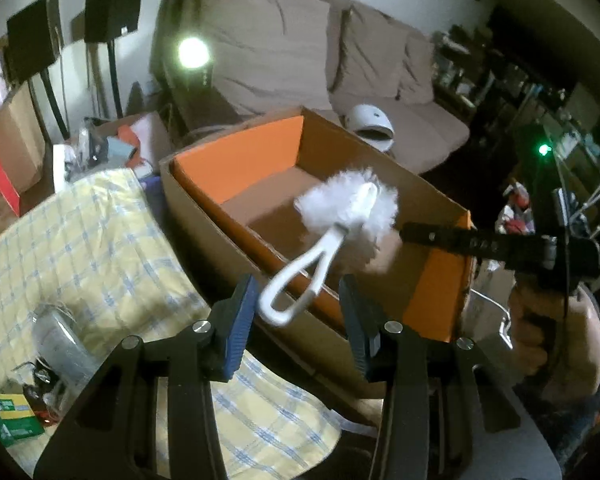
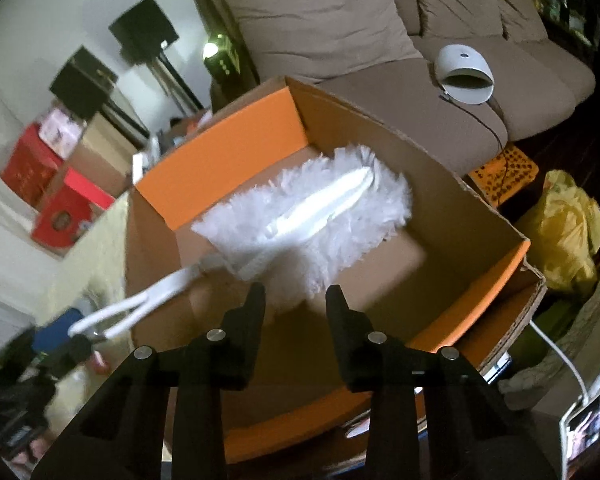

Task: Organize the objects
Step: 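Push the duster handle down into the box with the left tool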

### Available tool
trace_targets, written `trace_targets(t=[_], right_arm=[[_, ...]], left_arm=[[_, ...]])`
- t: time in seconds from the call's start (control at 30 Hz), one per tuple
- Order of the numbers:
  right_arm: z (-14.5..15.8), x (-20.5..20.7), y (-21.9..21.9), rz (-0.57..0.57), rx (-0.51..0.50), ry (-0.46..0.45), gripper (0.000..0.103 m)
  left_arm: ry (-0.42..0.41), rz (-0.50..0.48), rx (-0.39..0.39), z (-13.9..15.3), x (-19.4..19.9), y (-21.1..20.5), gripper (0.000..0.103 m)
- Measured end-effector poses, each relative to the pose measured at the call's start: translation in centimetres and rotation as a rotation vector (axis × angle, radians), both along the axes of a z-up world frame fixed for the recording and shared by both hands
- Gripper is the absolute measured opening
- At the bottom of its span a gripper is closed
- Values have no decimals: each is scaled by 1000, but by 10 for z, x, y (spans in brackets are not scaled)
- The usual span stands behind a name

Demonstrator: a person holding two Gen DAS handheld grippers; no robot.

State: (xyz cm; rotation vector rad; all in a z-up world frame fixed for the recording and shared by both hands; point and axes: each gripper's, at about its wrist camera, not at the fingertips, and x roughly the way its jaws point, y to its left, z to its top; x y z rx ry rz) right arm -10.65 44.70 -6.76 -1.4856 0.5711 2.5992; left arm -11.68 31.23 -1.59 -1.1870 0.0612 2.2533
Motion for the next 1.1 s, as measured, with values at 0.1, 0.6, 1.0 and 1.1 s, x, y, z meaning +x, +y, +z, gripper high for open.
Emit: trace_targets(t=[0.1, 0.6, 1.0, 1.1], right_arm=[[2, -12, -6, -35, 168, -37, 33], [-68, -114, 30, 143, 299, -430, 27], [-55, -156, -3, 179, 382, -425, 26], [-53, -171, -15, 196, 312, -372, 27]], left_arm=[[21, 93, -1, 4, -14, -17, 39], [-11, -20, 43, -9, -3, 2, 38], [-103, 20, 149, -12, -27, -25, 26], [-145, -46, 198, -13, -21, -13, 26]])
